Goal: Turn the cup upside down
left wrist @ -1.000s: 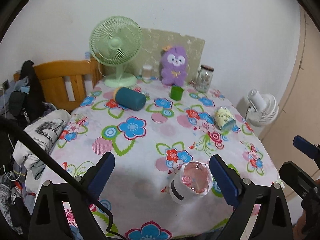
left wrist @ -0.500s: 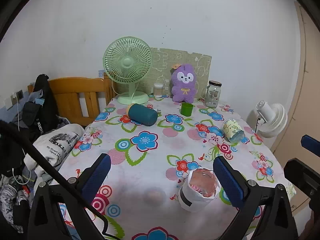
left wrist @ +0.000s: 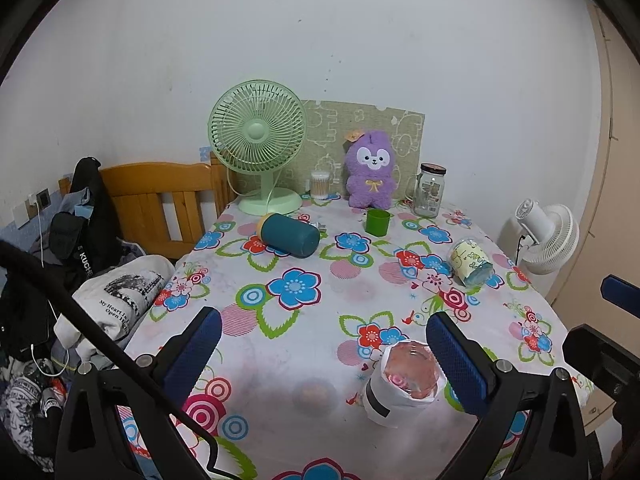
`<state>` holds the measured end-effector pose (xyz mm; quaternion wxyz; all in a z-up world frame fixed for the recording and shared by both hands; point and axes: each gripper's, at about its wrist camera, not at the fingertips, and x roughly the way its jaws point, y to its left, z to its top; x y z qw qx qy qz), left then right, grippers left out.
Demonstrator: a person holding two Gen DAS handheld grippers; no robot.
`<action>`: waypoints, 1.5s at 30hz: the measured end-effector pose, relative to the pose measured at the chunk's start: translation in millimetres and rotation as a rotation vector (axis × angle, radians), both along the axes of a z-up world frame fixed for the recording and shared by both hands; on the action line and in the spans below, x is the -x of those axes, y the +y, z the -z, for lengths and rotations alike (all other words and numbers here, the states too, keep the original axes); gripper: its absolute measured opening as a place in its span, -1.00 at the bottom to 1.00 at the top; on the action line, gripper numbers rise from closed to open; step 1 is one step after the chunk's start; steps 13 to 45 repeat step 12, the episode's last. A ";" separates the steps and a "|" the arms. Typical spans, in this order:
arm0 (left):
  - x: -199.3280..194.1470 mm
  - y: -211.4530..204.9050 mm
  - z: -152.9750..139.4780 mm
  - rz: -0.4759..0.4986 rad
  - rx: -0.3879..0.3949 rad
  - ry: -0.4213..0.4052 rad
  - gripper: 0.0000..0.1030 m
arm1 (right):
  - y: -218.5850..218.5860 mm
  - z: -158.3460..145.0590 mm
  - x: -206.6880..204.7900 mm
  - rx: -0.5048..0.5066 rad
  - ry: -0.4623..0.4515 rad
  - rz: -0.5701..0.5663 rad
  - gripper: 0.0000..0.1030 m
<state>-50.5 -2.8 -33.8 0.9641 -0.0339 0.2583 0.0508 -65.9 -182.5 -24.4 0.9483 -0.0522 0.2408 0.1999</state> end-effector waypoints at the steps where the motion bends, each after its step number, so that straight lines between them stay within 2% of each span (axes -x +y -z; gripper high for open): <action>1: -0.7 0.4 0.2 -0.003 0.000 -0.001 1.00 | 0.5 0.1 -0.3 0.000 0.001 0.000 0.99; 45: -3.0 1.9 -0.2 -0.005 0.000 -0.004 1.00 | 1.6 0.4 -2.1 0.000 0.010 0.000 0.99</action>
